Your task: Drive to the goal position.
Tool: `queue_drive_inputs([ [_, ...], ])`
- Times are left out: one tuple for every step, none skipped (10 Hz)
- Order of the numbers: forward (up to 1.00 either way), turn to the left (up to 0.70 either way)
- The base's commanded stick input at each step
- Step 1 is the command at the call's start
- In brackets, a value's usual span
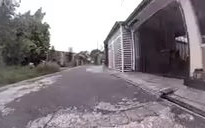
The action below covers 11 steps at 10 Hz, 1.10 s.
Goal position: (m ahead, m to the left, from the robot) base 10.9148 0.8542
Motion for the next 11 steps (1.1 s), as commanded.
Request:
queue_drive_inputs([
  [0.70, 0.00],
  [0.70, 0.00],
  [0.70, 0.00],
  [0.70, 0.00],
  [0.70, 0.00],
  [0.70, 0.00],
  [0.70, 0.00],
  [0.70, 0.00],
  [0.70, 0.00],
  [0.70, 0.00],
  [0.70, 0.00],
])
